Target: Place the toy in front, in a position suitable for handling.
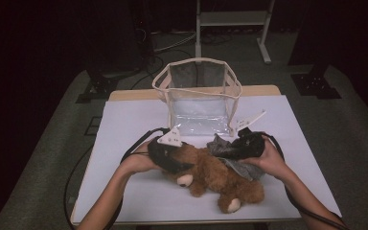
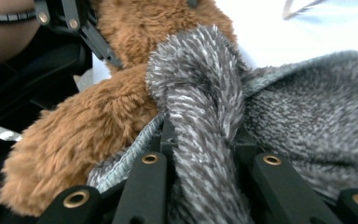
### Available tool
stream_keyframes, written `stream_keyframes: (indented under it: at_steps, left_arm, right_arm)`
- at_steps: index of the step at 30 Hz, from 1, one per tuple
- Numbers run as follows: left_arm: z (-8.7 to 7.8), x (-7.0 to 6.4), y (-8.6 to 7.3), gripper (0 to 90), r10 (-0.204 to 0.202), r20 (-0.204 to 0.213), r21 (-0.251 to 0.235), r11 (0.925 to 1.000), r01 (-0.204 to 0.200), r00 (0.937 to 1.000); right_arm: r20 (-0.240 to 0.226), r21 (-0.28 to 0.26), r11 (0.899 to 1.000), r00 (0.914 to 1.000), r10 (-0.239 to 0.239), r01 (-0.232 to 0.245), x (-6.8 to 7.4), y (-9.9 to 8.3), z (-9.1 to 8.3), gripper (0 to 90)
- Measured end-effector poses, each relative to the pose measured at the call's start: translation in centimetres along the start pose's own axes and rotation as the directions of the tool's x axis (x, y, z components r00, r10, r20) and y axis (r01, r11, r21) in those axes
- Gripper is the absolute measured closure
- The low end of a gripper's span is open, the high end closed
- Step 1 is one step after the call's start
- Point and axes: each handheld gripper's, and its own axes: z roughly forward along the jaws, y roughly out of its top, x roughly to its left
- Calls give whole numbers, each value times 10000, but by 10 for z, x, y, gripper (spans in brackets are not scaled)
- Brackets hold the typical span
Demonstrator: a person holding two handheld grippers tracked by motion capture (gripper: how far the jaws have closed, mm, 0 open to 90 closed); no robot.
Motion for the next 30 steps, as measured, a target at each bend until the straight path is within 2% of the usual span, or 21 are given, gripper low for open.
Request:
stream_keyframes:
  at_steps: [2,3,4,5,8,10,12,13,16,19,21,22,23,25,26,30]
  left_arm:
    - [-8,-4,-3,188,-96,147,-89,9999,97,9998]
    - [-12,-7,-7,198,-150,131,-87,9998,151,9998]
    - [-12,-7,-7,218,-150,131,-87,9998,151,9998]
    - [-13,-8,-10,235,-146,148,-18,9999,147,9998]
    - [-11,-15,-19,300,126,289,54,9999,-128,9995]
    - [-12,-17,-20,321,171,271,88,9998,-174,9995]
    - [-15,-24,-24,326,319,432,254,9991,-331,9986]
    - [-17,-26,-25,326,462,495,358,9982,-480,9977]
    - [-21,-30,-25,293,622,516,470,9968,-647,9967]
    - [-22,-26,-18,181,461,518,363,9982,-480,9976]
    - [-19,-25,-15,131,485,561,393,9979,-507,9972]
    - [-15,-26,-10,131,600,585,483,9968,-629,9965]
    - [-7,-29,0,103,951,717,743,9922,-1004,9929]
    - [-3,-32,5,101,1060,841,796,9904,-1127,9908]
    - [4,-35,12,101,1264,1155,815,9873,-1362,9852]
    - [15,-38,17,101,1622,1117,962,9802,-1731,9804]
  right_arm:
    - [67,25,9999,9999,-119,119,6,0,2,734]
    - [130,36,9992,9991,-403,402,16,-2,4,734]
    - [130,36,9992,9991,-403,402,16,-2,4,734]
    - [226,10,9983,9981,-579,579,25,-3,4,734]
    - [265,-101,9971,9968,-755,758,34,-2,-1,733]
    - [318,-251,9964,9963,-800,808,34,-1,-6,733]
    - [900,-553,9956,9935,-700,752,32,1,-21,732]
    - [1007,-658,9957,9932,-578,646,30,0,-25,732]
    - [857,-610,9971,9955,-398,452,31,-4,-24,730]
    - [774,-405,9978,9958,-495,527,38,-14,-7,731]
    - [769,-468,9975,9958,-488,525,38,-16,-5,731]
    - [742,-542,9973,9962,-453,493,39,-17,-5,731]
    - [780,-632,9970,9961,-402,452,38,-19,-6,730]
    - [796,-746,9963,9961,-372,431,38,-20,-8,728]
    - [769,-831,9957,9964,-344,408,38,-21,-9,726]
    - [912,-1078,9937,9956,-191,289,34,-23,-19,721]
